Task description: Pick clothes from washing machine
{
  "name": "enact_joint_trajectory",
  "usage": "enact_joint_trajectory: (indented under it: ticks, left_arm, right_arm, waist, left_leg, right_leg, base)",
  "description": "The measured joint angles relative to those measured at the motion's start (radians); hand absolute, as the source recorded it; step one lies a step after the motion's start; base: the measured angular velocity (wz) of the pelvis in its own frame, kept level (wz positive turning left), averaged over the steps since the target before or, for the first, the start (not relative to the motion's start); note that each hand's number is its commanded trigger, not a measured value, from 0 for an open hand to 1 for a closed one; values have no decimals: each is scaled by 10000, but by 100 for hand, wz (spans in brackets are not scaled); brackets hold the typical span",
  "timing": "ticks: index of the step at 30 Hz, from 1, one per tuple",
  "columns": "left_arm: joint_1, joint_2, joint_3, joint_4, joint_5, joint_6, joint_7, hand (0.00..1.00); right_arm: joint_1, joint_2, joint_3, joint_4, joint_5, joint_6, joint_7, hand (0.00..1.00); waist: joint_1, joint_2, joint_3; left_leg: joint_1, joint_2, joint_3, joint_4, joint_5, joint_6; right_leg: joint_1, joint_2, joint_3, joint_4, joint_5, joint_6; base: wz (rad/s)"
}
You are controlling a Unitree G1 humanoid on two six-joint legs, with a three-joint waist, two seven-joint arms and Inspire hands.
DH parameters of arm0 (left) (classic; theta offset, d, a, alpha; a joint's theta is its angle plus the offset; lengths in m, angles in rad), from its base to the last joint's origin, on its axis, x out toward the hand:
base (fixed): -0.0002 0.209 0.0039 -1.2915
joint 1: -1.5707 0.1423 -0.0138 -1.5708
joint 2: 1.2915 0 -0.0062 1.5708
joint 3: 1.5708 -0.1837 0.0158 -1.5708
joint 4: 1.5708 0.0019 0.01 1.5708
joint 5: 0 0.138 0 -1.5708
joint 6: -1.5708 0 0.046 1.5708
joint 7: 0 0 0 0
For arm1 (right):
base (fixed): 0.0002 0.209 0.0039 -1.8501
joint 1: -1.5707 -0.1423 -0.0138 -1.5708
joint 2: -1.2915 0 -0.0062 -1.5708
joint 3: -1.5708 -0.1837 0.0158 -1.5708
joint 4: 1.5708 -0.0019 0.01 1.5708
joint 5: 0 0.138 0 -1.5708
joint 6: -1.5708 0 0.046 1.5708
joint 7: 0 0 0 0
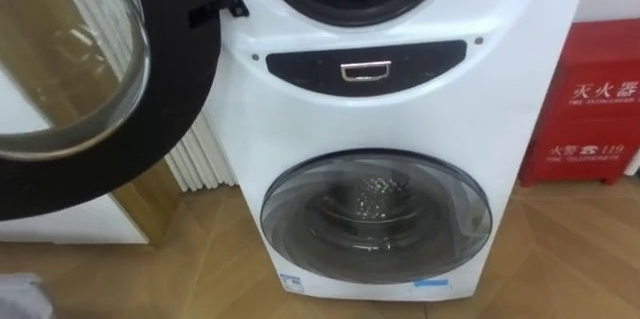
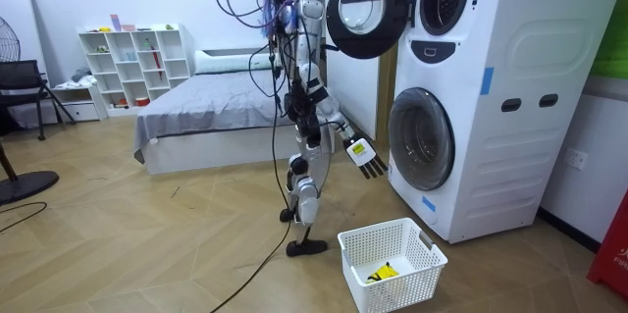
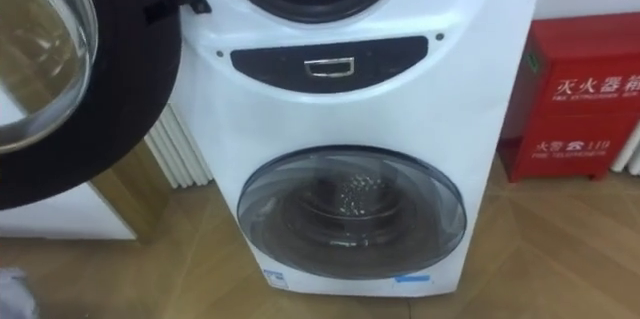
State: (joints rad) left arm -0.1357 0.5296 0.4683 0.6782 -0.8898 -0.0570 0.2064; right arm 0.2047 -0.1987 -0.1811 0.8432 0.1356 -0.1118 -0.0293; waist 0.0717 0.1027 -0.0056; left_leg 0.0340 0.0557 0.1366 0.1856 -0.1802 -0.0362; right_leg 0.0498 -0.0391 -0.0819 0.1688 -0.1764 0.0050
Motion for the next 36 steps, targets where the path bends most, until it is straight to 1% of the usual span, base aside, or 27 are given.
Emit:
enact_joint_trajectory:
  ticks: [1, 2, 3, 4, 5, 6, 8, 11, 13, 17, 19, 20, 22, 24, 25, 26, 28, 30, 31, 32, 33, 34, 35, 36]
  left_arm:
    - [-2, 5, 3, -325, 107, 182, 164, 0]
    - [-6, 11, 1, -736, 251, 407, 394, 0]
    - [-21, 35, -5, -907, 385, 540, 523, 0]
    - [-99, 145, -18, -1059, 601, 797, 699, 0]
    - [-169, 324, -65, -1072, 776, 950, 799, 0]
    - [-169, 456, -124, -1072, 779, 969, 869, 0]
    - [-170, 843, -287, -1080, 778, 1036, 990, 0]
    - [-171, 1072, -290, -1229, 799, 1055, 1223, 0]
    - [-173, 1218, -289, -1442, 1078, 1216, 1409, 0]
    - [-202, 1429, -288, -1491, 1214, 1234, 1579, 0]
    - [-274, 1452, -288, -1511, 1211, 1234, 1610, 0]
    - [-287, 1451, -290, -1703, 1236, 1261, 1687, 0]
    - [-287, 1451, -328, -2142, 1588, 1347, 1822, 0]
    - [-288, 1451, -363, -2291, 1772, 1371, 1868, 0]
    - [-288, 1451, -463, -2579, 2108, 1457, 1984, 0]
    - [-287, 1452, -608, -2853, 2546, 1493, 2057, 0]
    - [-286, 1448, -816, -3145, 2955, 1496, 2055, 0]
    - [-286, 1444, -1054, -3454, 3065, 1570, 2053, 0]
    - [-286, 1443, -1384, -3703, 3108, 1635, 2051, 0]
    - [-285, 1425, -1647, -4000, 3233, 1738, 2040, 0]
    - [-284, 1388, -1717, -4116, 3340, 1765, 2041, 0]
    - [-285, 1170, -1808, -4372, 3747, 1782, 2045, 0]
    - [-283, 833, -1912, -4646, 4074, 1822, 2045, 0]
    - [-281, 654, -1937, -4748, 4127, 1831, 2044, 0]
  right_arm:
    - [87, 5, -73, -225, -165, 49, -42, 0]
    - [227, -3, -195, -552, -329, 62, -64, 0]
    - [259, -6, -251, -643, -407, 59, -112, 0]
    - [250, 2, -384, -671, -605, 61, -171, 0]
    - [265, -8, -401, -705, -708, 61, -229, 0]
    - [304, -9, -402, -707, -742, 61, -232, 0]
    - [389, -8, -405, -708, -809, 97, -234, 0]
    - [545, 1, -404, -711, -970, 349, -210, 0]
    - [652, 8, -403, -729, -968, 485, -186, 0]
    - [719, 7, -397, -779, -979, 497, -114, 0]
    - [722, 8, -397, -780, -978, 497, -106, 0]
    - [714, 25, -399, -791, -1001, 498, -79, 0]
    - [700, 37, -401, -956, -1043, 500, -5, 0]
    - [679, 38, -401, -1162, -1099, 495, 8, 0]
    - [673, 39, -398, -1182, -1130, 487, 87, 0]
    - [675, 42, -393, -1183, -1221, 487, 186, 0]
    - [619, 41, -391, -1184, -1254, 500, 338, 0]
    - [531, 41, -350, -1170, -1320, 502, 461, 0]
    - [446, 46, -342, -1062, -1322, 501, 562, 0]
    - [333, 61, -340, -915, -1326, 502, 678, 0]
    - [276, 74, -340, -848, -1327, 492, 725, 0]
    - [140, 73, -292, -721, -1360, 500, 751, 0]
    - [118, 84, -238, -729, -1376, 501, 769, 0]
    - [93, 84, -167, -731, -1375, 501, 771, 0]
  waist:
    - [108, -64, -34]
    - [185, -115, -52]
    - [219, -130, -56]
    - [281, -151, -69]
    - [361, -199, -96]
    - [368, -217, -100]
    - [380, -196, -81]
    - [428, -154, -56]
    - [444, -127, -40]
    - [410, -113, -31]
    - [395, -131, -24]
    - [395, -158, -23]
    - [393, -229, -7]
    - [384, -239, -5]
    - [380, -268, -16]
    - [388, -318, -8]
    - [389, -338, 1]
    - [331, -331, 25]
    - [289, -321, 59]
    - [170, -344, 74]
    - [100, -362, 100]
    - [70, -361, 157]
    - [73, -369, 167]
    - [75, -382, 162]
  left_leg:
    - [-47, 1, -16, 19, 0, 0]
    - [-76, 2, -28, 21, 0, 0]
    - [-77, 2, -54, 21, 0, 0]
    - [-67, 2, -86, 21, 0, 0]
    - [-54, 6, -92, 22, 0, 0]
    - [-49, 9, -98, 22, 0, 0]
    - [-38, 10, -119, 27, -1, -1]
    - [-46, 6, -146, 25, -2, 1]
    - [-63, 8, -147, 23, -2, 1]
    - [-72, 2, -170, 22, -3, 3]
    - [-81, -2, -209, 40, -3, 4]
    - [-139, -3, -263, 86, -5, 5]
    - [-268, -2, -351, 148, -7, 7]
    - [-279, -7, -402, 192, -22, 14]
    - [-286, -13, -474, 224, -49, 10]
    - [-319, -30, -565, 241, -50, 9]
    - [-488, -53, -719, 376, -57, 20]
    - [-588, -100, -919, 419, -55, 24]
    - [-641, -139, -1068, 489, -63, 38]
    - [-732, -183, -1247, 550, -68, 46]
    - [-767, -206, -1320, 572, -61, 56]
    - [-784, -227, -1392, 576, -44, 79]
    - [-841, -243, -1407, 602, -36, 91]
    - [-889, -253, -1407, 622, -33, 96]
  right_leg:
    - [-36, 2, -1, -3, 0, 0]
    - [-77, 5, 9, -2, 0, 0]
    - [-67, 6, 3, -7, 1, 0]
    - [-48, 8, -2, -6, 3, 0]
    - [-37, 13, 0, -6, 4, -1]
    - [-21, 16, -6, -7, 5, -3]
    - [21, 17, -17, -9, 17, -3]
    - [19, 12, -26, 3, 22, -1]
    - [20, 15, -14, 11, 24, -4]
    - [29, 16, -25, 14, 24, -4]
    - [40, 14, -46, 8, 24, -4]
    - [16, 15, -82, 2, 24, -4]
    - [-7, 15, -155, -7, 24, -4]
    - [-10, 13, -199, -39, 24, -4]
    - [47, 12, -278, -82, 24, -4]
    - [85, 8, -353, -140, 28, -2]
    - [46, -16, -498, -132, 30, -1]
    - [51, -52, -666, -143, 36, 10]
    - [114, -67, -702, -163, 41, 33]
    - [151, -83, -680, -164, 30, 57]
    - [156, -89, -636, -165, 32, 72]
    - [159, -89, -573, -171, 47, 100]
    - [127, -100, -575, -174, 48, 106]
    - [73, -108, -574, -161, 43, 114]
  base:
    - [0]
    - [0]
    - [0]
    - [0]
    - [0]
    - [0]
    - [0]
    - [1]
    - [0]
    - [0]
    - [7]
    - [12]
    - [14]
    - [12]
    - [18]
    - [20]
    - [26]
    - [33]
    - [47]
    - [49]
    - [41]
    - [22]
    - [12]
    - [0]
